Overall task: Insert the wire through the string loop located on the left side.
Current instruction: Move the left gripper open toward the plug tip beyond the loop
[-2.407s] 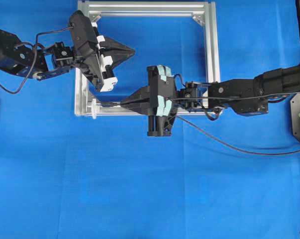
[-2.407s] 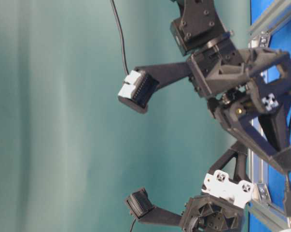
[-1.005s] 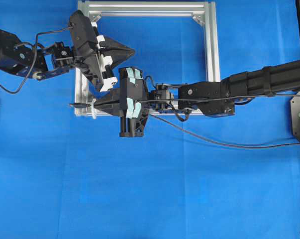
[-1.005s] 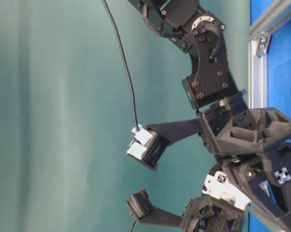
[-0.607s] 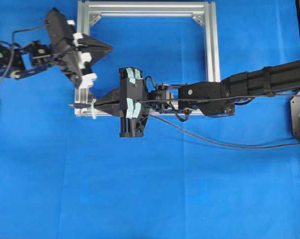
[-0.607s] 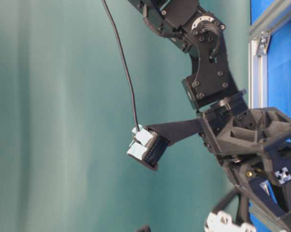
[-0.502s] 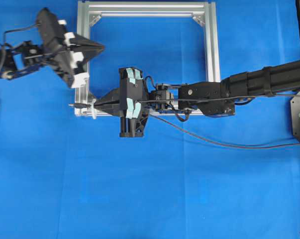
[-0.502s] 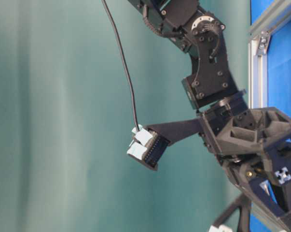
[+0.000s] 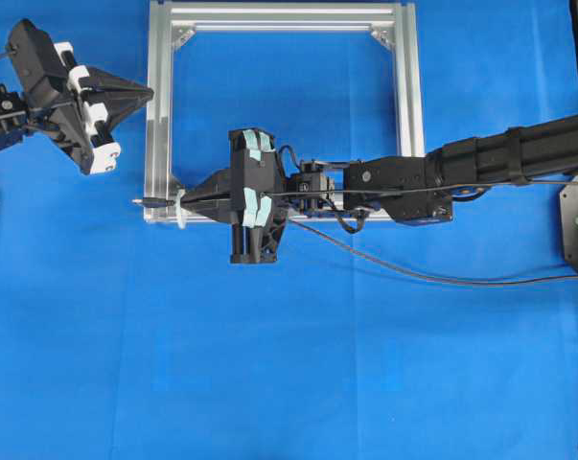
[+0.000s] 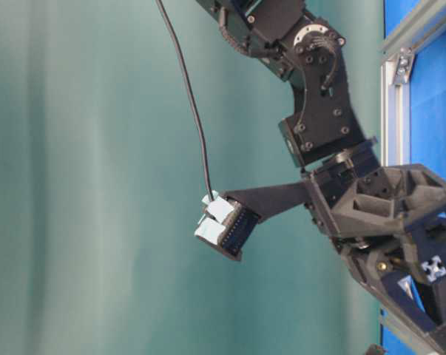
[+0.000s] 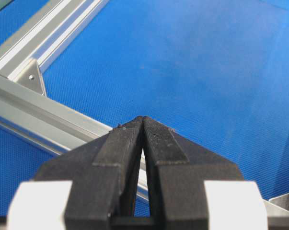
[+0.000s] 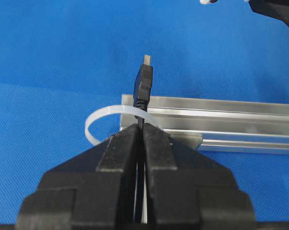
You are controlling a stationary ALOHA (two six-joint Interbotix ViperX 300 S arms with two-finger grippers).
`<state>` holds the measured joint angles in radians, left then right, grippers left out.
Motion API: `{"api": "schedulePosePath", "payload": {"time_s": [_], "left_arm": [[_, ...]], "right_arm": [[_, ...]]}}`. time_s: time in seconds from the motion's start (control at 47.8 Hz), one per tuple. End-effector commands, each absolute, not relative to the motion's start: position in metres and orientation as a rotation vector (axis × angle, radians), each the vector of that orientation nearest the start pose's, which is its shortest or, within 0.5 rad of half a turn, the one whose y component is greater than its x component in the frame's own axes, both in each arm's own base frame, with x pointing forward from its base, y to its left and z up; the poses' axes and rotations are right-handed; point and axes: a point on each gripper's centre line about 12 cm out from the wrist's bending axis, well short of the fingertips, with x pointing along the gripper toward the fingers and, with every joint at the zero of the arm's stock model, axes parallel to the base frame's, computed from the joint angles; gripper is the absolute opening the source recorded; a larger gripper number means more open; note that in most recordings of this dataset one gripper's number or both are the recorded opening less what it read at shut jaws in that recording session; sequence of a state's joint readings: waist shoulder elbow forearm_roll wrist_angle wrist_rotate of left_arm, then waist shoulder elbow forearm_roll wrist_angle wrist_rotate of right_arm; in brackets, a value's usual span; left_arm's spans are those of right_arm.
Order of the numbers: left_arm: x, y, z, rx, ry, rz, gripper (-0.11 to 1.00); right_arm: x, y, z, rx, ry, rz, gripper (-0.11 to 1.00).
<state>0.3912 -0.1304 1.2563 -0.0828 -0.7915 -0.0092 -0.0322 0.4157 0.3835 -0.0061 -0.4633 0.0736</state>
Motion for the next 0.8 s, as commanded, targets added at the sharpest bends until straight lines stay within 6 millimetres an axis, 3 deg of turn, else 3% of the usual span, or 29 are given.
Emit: {"api": "schedulePosePath", "payload": {"time_s": [0.0,0.481,0.628,0.774], "left_arm": [[0.241,0.102,0.128,-0.118,0.298,0.441,0.00],[0.260,0.010,0.140,-0.064,0.263,0.079,0.00],[0.260,-0.006,0.141,-0.051,0.265,0.015,0.00],[0.260,-0.008,0.141,-0.043,0.266,0.007,0.00]], "right_arm": [[0.501,-0.017,0.141,0.073,0.289,-0.040,0.00],[0.501,-0.016,0.141,0.072,0.290,-0.039,0.00],[0.501,-0.016,0.141,0.072,0.290,-0.038,0.00],[0.501,-0.016,0.141,0.072,0.290,-0.039,0.00]]}}
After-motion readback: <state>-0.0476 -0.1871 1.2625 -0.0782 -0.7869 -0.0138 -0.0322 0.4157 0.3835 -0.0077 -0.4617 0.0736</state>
